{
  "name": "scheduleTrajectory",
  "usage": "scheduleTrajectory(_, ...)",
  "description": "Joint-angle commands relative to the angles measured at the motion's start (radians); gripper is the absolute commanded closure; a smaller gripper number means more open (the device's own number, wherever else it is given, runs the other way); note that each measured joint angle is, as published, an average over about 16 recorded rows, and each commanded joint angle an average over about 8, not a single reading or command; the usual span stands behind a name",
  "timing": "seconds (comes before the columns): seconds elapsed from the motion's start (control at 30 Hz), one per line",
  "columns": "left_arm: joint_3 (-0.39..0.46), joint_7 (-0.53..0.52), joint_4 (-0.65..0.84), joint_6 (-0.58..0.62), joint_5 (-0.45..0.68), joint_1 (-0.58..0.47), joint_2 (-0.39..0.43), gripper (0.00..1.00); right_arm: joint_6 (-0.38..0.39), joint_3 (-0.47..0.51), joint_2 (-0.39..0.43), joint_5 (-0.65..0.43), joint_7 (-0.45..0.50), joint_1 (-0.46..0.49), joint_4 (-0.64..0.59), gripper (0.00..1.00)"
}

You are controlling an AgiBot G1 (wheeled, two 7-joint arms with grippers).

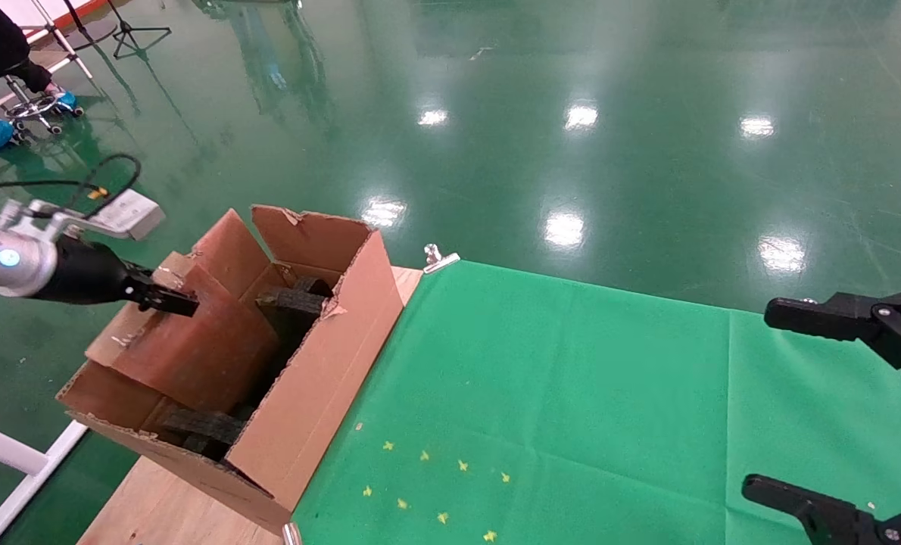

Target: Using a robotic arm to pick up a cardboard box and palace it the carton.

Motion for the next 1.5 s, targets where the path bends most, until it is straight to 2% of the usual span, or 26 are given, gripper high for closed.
scheduleTrajectory(0.03,0.008,0.021,0.050,-0.023,0.009,0.014,0.025,1.00,0.000,0.000,0.000,0.000,0.000,0.000,0.000,0.00)
scheduleTrajectory(0.17,0.023,0.030,0.140,-0.049,0.031,0.022,0.074,1.00,0.000,0.000,0.000,0.000,0.000,0.000,0.000,0.00)
scheduleTrajectory(0.2,0.026,0.030,0.160,-0.053,0.036,0.021,0.085,0.95,0.000,0.000,0.000,0.000,0.000,0.000,0.000,0.00)
scheduleTrajectory(0.43,0.034,0.029,0.241,-0.075,0.049,0.012,0.127,0.08,0.000,0.000,0.000,0.000,0.000,0.000,0.000,0.00)
scheduleTrajectory(0.47,0.034,0.030,0.244,-0.076,0.049,0.012,0.128,0.00,0.000,0.000,0.000,0.000,0.000,0.000,0.000,0.00)
scheduleTrajectory(1.2,0.030,0.037,0.207,-0.056,0.048,-0.004,0.120,0.00,0.000,0.000,0.000,0.000,0.000,0.000,0.000,0.00)
scheduleTrajectory(1.33,0.006,0.059,0.159,-0.019,0.004,-0.015,0.106,0.00,0.000,0.000,0.000,0.000,0.000,0.000,-0.001,0.00)
scheduleTrajectory(1.5,-0.065,0.116,0.047,0.066,-0.129,-0.014,0.053,0.00,0.000,-0.001,0.000,0.001,0.000,0.000,-0.001,0.00)
